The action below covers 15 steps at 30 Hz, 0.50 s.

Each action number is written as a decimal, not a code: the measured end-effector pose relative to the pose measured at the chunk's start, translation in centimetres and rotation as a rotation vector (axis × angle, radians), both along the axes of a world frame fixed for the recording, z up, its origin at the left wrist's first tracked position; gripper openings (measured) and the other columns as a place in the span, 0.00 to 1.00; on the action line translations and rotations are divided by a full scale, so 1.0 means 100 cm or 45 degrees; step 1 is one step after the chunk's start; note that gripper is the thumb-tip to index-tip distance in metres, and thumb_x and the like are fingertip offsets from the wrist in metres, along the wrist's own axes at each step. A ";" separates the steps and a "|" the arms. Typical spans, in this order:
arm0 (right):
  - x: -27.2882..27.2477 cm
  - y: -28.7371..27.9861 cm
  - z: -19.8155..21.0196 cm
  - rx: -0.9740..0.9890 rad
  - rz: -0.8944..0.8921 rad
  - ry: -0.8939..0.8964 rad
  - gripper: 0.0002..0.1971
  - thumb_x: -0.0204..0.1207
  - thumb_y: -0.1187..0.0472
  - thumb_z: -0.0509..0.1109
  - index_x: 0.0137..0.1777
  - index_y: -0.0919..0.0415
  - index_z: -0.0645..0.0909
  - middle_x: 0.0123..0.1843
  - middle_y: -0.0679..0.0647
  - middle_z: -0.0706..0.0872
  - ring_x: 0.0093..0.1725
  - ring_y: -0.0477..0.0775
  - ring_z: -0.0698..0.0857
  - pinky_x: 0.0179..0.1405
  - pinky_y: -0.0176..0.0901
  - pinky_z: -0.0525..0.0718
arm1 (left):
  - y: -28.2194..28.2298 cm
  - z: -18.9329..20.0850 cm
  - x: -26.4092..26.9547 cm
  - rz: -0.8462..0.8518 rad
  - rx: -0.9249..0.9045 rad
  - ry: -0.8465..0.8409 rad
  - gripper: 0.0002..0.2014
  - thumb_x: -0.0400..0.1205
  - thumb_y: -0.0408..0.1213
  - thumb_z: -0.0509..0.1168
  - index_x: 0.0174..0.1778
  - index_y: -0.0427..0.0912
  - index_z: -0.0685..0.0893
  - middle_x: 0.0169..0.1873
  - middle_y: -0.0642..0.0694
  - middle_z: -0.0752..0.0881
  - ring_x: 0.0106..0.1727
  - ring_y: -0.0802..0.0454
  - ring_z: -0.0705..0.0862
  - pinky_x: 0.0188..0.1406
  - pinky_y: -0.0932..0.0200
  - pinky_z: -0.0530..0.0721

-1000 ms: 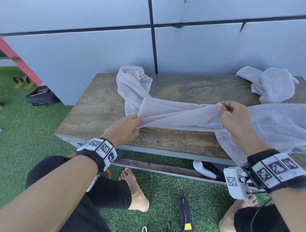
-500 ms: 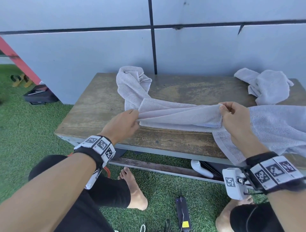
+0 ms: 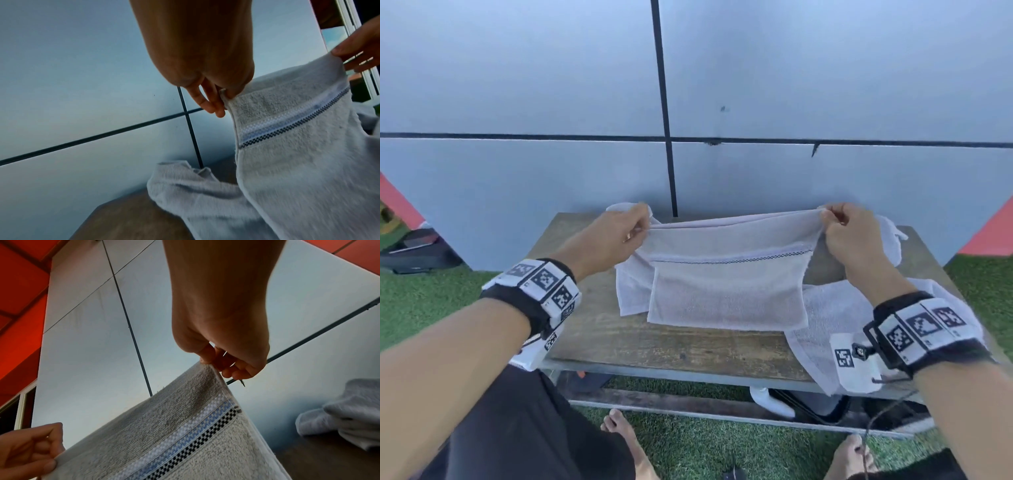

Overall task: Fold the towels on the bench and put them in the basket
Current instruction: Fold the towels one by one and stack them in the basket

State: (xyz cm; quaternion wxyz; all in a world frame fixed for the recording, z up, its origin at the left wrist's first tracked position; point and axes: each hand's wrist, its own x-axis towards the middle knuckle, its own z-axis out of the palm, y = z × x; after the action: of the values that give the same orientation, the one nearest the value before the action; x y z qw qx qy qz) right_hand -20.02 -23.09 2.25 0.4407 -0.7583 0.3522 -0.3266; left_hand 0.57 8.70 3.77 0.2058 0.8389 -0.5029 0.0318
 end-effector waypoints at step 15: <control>0.044 -0.024 0.113 -0.056 -0.009 -0.282 0.09 0.86 0.66 0.63 0.58 0.70 0.82 0.37 0.52 0.85 0.34 0.45 0.86 0.54 0.47 0.91 | -0.041 0.103 0.055 0.032 -0.169 -0.258 0.10 0.90 0.39 0.58 0.58 0.35 0.77 0.51 0.40 0.82 0.46 0.42 0.79 0.49 0.48 0.77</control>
State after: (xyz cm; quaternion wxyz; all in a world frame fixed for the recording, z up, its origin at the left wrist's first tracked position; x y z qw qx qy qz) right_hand -15.66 -25.46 13.57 0.4591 -0.7258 0.2967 -0.4175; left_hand 6.10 4.59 14.09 0.2086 0.8222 -0.5073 0.1522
